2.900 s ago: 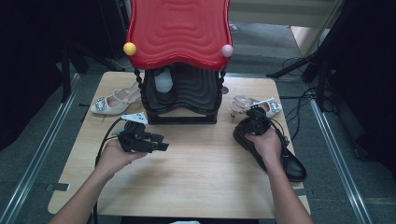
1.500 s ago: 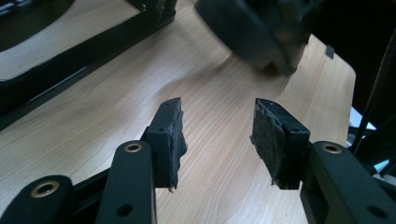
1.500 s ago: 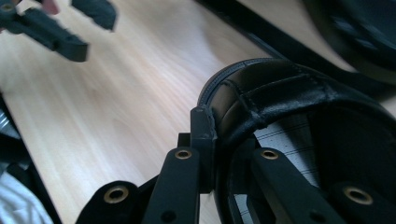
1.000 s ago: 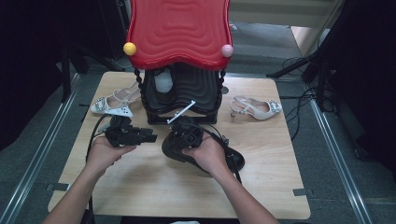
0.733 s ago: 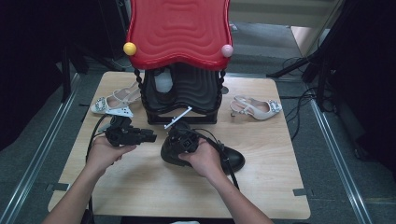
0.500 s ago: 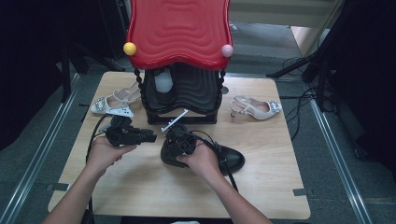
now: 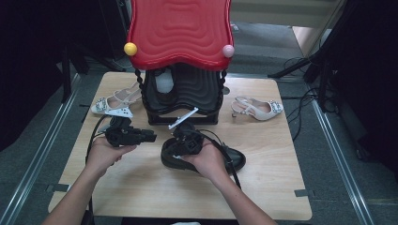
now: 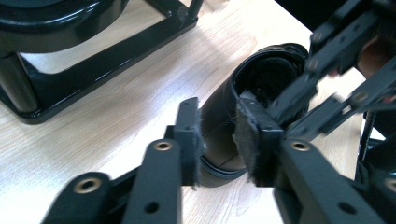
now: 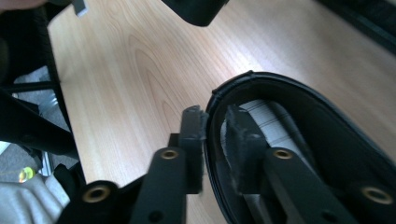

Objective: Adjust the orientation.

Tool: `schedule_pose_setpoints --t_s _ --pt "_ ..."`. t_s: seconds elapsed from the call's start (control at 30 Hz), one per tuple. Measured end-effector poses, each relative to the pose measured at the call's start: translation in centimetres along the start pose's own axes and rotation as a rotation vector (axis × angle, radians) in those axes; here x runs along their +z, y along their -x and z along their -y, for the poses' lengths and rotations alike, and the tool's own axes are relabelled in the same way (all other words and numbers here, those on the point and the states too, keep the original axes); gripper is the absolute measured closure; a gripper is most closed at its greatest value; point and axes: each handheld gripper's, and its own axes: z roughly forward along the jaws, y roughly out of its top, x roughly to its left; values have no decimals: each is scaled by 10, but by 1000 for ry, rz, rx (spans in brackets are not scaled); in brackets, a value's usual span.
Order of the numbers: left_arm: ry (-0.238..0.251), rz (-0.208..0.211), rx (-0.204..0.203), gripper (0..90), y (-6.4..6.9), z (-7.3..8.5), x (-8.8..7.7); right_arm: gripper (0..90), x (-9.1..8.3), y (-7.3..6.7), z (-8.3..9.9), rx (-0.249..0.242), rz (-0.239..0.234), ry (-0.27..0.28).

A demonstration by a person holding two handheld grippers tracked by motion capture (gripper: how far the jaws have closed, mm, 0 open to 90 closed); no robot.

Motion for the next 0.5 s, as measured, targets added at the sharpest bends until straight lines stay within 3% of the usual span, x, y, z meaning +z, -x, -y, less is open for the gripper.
schedule_pose_setpoints --t_s 0.03,0.1,0.2,0.4,0.5 --pt "-1 -5 -1 750 0 0 0 737 -10 2 4 -5 4 32" --pt "-11 -1 -6 765 1 0 0 740 -14 3 6 -12 8 43" --pt "-17 7 -5 829 2 0 0 742 -31 8 19 -15 14 110" --pt "-30 35 21 900 3 -4 3 735 -55 16 42 -2 25 169" --pt "-46 38 22 900 2 -8 8 792 -66 22 57 19 32 194"
